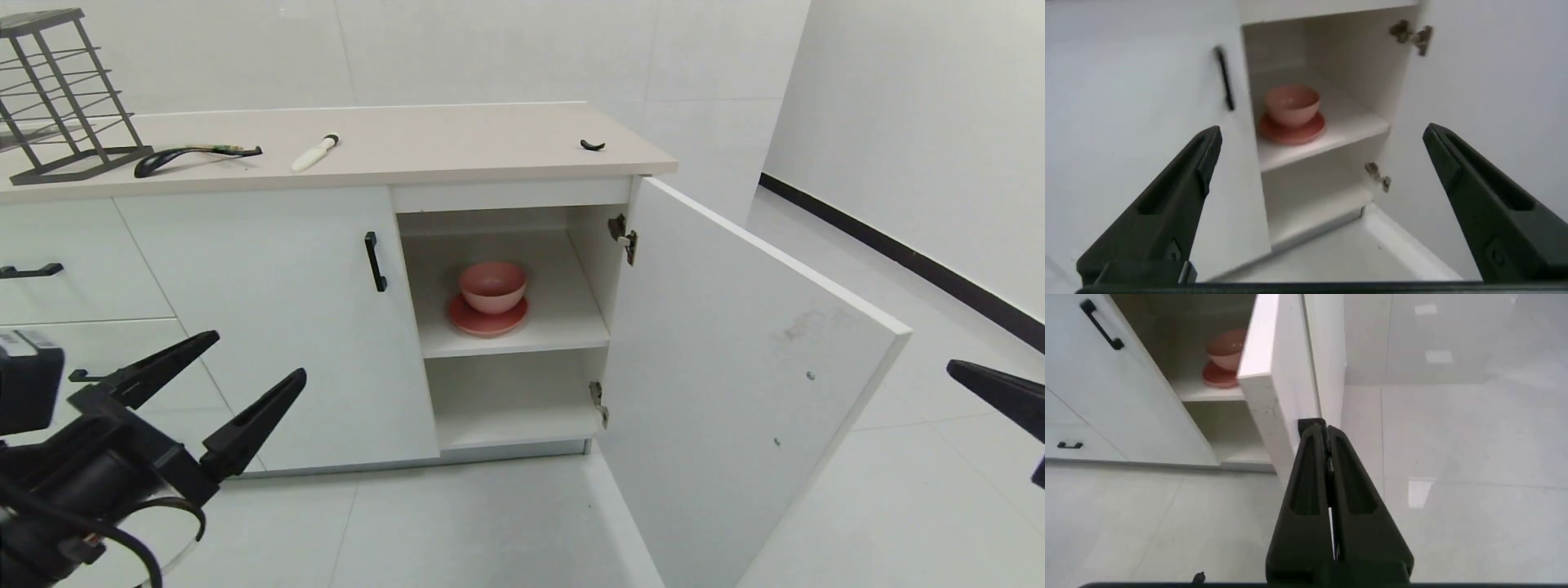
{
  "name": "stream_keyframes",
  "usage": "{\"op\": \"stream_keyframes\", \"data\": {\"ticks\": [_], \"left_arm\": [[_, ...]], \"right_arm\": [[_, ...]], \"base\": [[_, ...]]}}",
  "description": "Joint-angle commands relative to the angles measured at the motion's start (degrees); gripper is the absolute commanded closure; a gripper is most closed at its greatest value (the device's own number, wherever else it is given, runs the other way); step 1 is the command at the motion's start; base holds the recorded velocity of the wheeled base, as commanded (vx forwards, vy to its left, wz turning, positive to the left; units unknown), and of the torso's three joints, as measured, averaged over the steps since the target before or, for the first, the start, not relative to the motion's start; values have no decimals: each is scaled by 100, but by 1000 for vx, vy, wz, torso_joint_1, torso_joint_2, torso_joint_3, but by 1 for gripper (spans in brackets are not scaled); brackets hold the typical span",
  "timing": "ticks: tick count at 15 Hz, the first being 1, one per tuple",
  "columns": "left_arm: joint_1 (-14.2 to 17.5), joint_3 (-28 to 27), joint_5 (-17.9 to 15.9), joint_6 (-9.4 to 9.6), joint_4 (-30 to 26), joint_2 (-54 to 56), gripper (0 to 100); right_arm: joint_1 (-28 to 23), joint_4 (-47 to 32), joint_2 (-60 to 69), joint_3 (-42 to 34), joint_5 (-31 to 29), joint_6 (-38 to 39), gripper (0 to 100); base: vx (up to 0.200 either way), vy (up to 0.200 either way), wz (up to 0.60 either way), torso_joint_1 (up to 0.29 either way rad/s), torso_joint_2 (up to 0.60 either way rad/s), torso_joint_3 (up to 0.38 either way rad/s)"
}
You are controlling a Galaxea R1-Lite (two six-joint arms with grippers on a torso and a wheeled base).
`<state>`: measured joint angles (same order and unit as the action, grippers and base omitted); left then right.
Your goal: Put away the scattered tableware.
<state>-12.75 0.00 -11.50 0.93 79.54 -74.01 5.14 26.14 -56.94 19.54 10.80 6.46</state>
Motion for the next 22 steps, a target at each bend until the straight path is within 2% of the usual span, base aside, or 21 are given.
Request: {"op": "stream_keyframes", "data": {"ticks": [1,2,3,4,5,8,9,13,14,16,22], "left_arm": [[590,0,7,-717,-1257,1521,0],[607,-123,-2,-822,-1591,1714,0],[642,-229,7,-813,-1688,1750,0],[739,-255,7,-805,-1688,1741,0],[827,-264,7,-805,-1688,1741,0],[1055,-316,-2,-813,-1679,1723,0],[1055,-316,-2,-813,-1679,1723,0],[1055,-343,-2,-822,-1679,1723,0],[1055,-334,-2,-822,-1679,1723,0],[1055,-334,-2,-822,-1688,1723,0],[1055,-334,-2,-822,-1679,1732,0]], "right_arm": [[-13,348,-854,15,1,-4,100],[-75,630,-1188,15,1,-4,100],[-163,972,-1495,-12,1,-13,100],[-198,1130,-1636,-21,10,-40,100],[-216,1614,-2014,-38,54,-110,100],[-251,2062,-2357,-91,616,-136,100],[-251,2062,-2357,-91,616,-136,100],[-172,3134,-2822,-583,845,-207,100],[-119,3380,-2840,-785,1064,-321,100],[-40,3521,-2822,-987,1187,-409,100],[1393,3600,-2972,-750,1196,-374,100]], "base": [[0,0,0,0,0,0],[0,0,0,0,0,0],[0,0,0,0,0,0],[0,0,0,0,0,0],[0,0,0,0,0,0],[0,0,0,0,0,0],[0,0,0,0,0,0],[0,0,0,0,0,0],[0,0,0,0,0,0],[0,0,0,0,0,0],[0,0,0,0,0,0]]}}
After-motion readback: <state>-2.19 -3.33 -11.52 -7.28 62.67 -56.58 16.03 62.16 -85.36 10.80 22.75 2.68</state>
